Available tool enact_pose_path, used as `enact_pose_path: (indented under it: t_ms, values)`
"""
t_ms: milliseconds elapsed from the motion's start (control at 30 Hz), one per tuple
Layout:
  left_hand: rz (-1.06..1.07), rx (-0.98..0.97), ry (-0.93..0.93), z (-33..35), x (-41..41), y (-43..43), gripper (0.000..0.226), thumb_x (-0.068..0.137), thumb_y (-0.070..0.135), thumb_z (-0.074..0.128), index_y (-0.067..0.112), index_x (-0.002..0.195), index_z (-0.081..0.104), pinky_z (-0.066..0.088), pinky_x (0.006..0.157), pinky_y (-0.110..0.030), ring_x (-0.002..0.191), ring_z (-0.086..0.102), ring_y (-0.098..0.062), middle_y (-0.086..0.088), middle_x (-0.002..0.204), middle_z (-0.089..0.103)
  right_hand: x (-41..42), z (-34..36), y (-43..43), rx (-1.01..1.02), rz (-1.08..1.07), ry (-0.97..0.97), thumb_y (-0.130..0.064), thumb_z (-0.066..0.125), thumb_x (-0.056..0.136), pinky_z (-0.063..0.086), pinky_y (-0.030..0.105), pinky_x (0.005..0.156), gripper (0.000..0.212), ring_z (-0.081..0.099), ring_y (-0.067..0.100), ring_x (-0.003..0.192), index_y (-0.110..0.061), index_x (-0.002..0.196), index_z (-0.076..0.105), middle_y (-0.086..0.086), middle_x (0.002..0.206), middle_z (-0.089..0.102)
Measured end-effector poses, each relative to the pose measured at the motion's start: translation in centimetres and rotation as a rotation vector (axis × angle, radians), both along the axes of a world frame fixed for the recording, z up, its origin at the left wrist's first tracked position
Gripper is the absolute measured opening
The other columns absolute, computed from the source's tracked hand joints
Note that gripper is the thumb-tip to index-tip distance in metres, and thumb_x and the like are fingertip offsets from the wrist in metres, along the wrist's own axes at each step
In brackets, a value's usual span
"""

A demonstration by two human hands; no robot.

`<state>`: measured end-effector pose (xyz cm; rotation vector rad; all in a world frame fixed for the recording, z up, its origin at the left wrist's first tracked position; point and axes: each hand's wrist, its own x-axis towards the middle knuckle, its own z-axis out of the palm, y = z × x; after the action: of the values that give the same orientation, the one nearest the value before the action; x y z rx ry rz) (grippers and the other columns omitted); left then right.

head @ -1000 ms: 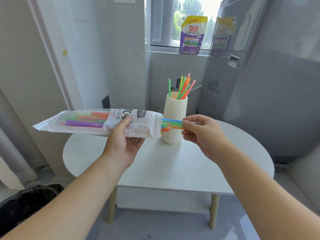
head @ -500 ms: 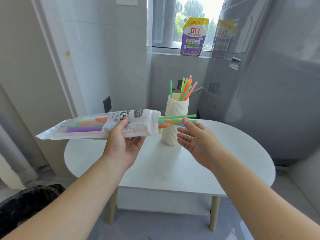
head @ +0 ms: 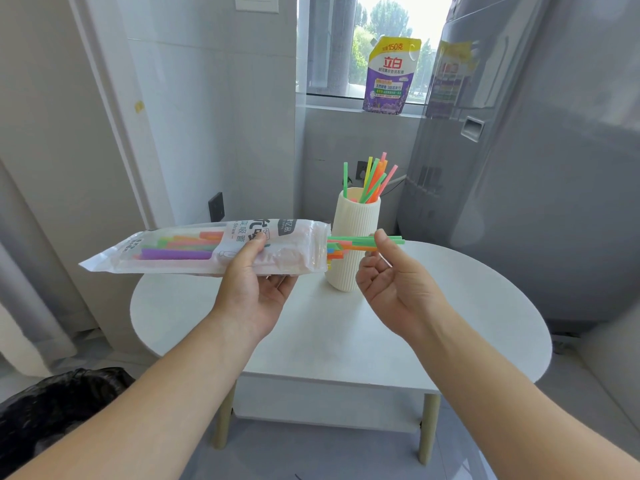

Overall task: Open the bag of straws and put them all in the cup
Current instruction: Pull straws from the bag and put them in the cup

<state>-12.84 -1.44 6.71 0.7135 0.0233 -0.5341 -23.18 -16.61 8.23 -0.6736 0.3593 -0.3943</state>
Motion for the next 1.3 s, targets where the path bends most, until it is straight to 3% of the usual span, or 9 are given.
enact_pose_path:
  t_ms: [100,267,533,733,867,1033,1300]
  values:
    - [-0.003,-0.002,0.001,0.0,-0.2,-0.1,0.021,0.094,0.021,0.067,0.021,0.114,0.068,0.064,0.072,-0.031,0.080,0.077,-0.017,-0.002,0.091,0.079,0.4,-0.1,0.9,0.033,-0.010,-0.028,-0.017,0.079,0.070,0.051,0.016,0.059,0.044,0.050,0.009,0.063,-0.004,0.109,0.063,0.004,0.075,0.058]
    - [-0.008,0.004,0.001,0.0,-0.4,-0.2,0.016,0.094,0.021,0.067,0.021,0.110,0.068,0.064,0.074,-0.031,0.079,0.077,-0.017,-0.002,0.089,0.079,1.0,-0.6,1.5,-0.028,-0.076,0.028,-0.021,0.073,0.088,0.055,0.019,0.059,0.038,0.065,0.009,0.062,-0.003,0.121,0.063,0.005,0.084,0.071]
    - [-0.018,0.012,0.012,-0.1,-0.5,-0.4,0.014,0.094,0.021,0.067,0.020,0.108,0.069,0.063,0.077,-0.032,0.080,0.076,-0.017,-0.002,0.089,0.079,1.5,0.0,1.6,-0.107,-0.171,0.110,-0.025,0.064,0.096,0.055,0.023,0.063,0.028,0.062,0.012,0.067,-0.002,0.112,0.063,0.009,0.088,0.068]
    - [-0.027,0.003,0.017,-0.2,-0.6,-0.6,0.016,0.094,0.022,0.067,0.020,0.110,0.069,0.063,0.073,-0.031,0.085,0.077,-0.018,-0.003,0.095,0.079,1.2,0.5,1.5,-0.013,-0.148,0.032,-0.023,0.068,0.094,0.056,0.019,0.060,0.029,0.068,0.010,0.063,-0.002,0.114,0.065,0.009,0.090,0.070]
    - [-0.030,0.002,0.026,-0.2,-0.7,-0.7,0.014,0.095,0.022,0.067,0.019,0.108,0.069,0.063,0.074,-0.030,0.084,0.076,-0.018,-0.003,0.093,0.079,1.0,0.6,1.6,-0.102,-0.143,0.019,-0.020,0.068,0.093,0.055,0.020,0.068,0.017,0.071,0.010,0.070,-0.006,0.103,0.067,0.008,0.096,0.074]
    - [-0.023,-0.007,0.048,-0.3,-0.6,-0.6,0.018,0.095,0.022,0.067,0.017,0.112,0.068,0.063,0.074,-0.031,0.085,0.077,-0.019,-0.004,0.095,0.079,0.9,1.0,1.4,-0.308,-0.256,0.100,-0.023,0.070,0.091,0.055,0.025,0.077,0.012,0.065,0.006,0.063,-0.011,0.093,0.070,-0.003,0.074,0.071]
    - [0.005,-0.042,0.095,-0.2,-0.1,-0.4,0.026,0.094,0.024,0.068,0.016,0.118,0.068,0.062,0.083,-0.034,0.092,0.076,-0.020,-0.006,0.097,0.079,0.5,2.3,0.3,-0.524,-0.361,0.070,-0.024,0.071,0.091,0.056,0.026,0.066,0.018,0.063,0.012,0.056,-0.009,0.081,0.071,0.000,0.059,0.067]
